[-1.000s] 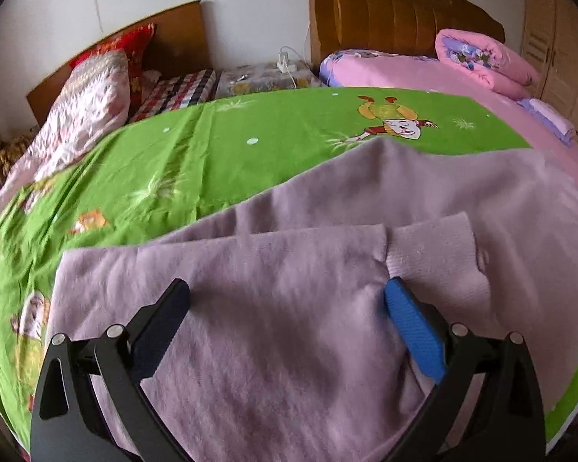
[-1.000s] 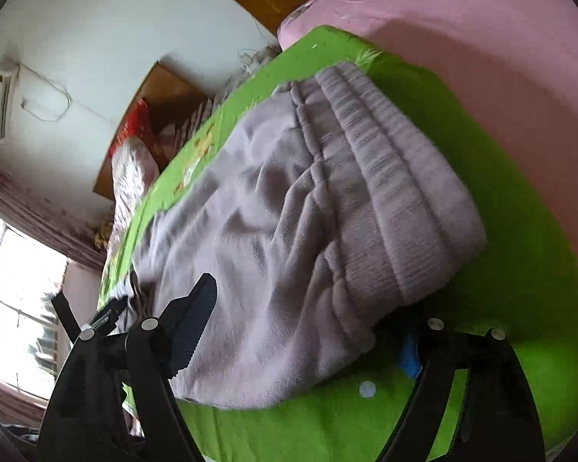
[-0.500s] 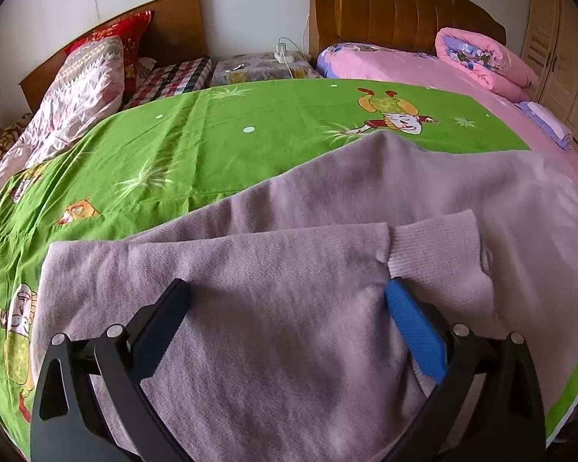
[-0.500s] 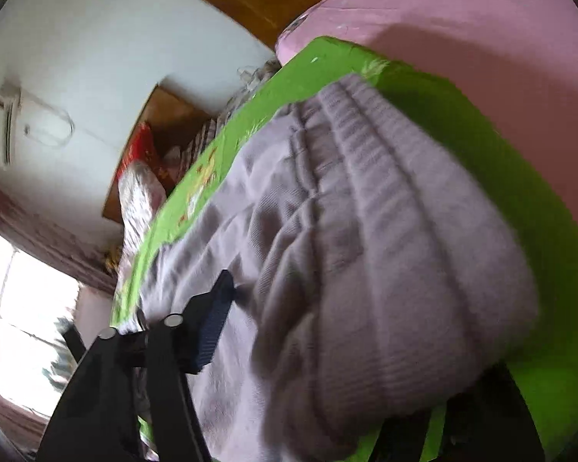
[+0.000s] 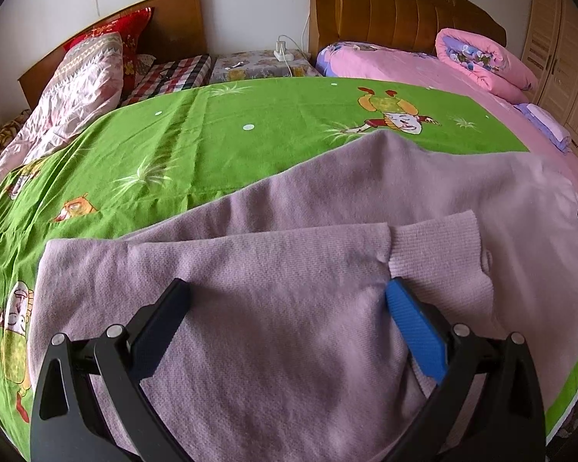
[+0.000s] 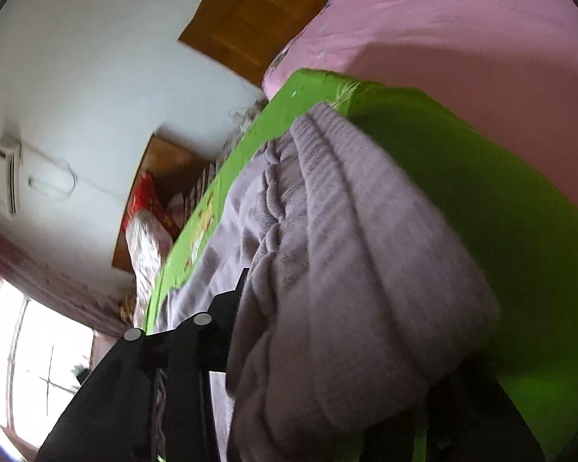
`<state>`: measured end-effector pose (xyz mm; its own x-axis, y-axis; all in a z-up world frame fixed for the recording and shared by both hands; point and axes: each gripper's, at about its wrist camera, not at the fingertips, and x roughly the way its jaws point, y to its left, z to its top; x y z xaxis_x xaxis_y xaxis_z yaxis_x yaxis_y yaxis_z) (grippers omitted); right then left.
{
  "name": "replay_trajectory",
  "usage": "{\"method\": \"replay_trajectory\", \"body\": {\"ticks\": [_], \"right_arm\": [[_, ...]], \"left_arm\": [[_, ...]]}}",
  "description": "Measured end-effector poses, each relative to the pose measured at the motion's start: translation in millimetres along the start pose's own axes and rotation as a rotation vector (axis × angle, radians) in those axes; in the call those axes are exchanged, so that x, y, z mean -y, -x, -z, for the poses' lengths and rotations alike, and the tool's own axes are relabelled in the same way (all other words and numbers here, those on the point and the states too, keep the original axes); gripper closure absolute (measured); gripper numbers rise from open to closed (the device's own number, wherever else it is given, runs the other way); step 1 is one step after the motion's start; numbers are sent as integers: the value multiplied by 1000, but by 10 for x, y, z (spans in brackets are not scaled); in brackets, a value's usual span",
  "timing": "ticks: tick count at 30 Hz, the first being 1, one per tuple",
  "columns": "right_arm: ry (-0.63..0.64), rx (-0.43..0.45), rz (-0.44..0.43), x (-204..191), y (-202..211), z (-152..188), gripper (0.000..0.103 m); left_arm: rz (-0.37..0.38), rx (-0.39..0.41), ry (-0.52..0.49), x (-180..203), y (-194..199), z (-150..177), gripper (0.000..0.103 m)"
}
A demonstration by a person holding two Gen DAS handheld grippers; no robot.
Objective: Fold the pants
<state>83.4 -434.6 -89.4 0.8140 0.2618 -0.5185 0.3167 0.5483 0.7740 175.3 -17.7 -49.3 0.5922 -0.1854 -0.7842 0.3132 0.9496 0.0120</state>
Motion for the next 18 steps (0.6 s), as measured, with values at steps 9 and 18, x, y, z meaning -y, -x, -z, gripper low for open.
{"method": "replay_trajectory", "body": {"ticks": [9, 18], "right_arm": [[-4, 34, 56, 2, 8, 20, 66], [-8, 80, 54, 21, 77, 53, 67]], "left_arm": [[34, 77, 50, -12, 286, -82, 3], [92, -15, -191, 600, 76, 108, 1]]}}
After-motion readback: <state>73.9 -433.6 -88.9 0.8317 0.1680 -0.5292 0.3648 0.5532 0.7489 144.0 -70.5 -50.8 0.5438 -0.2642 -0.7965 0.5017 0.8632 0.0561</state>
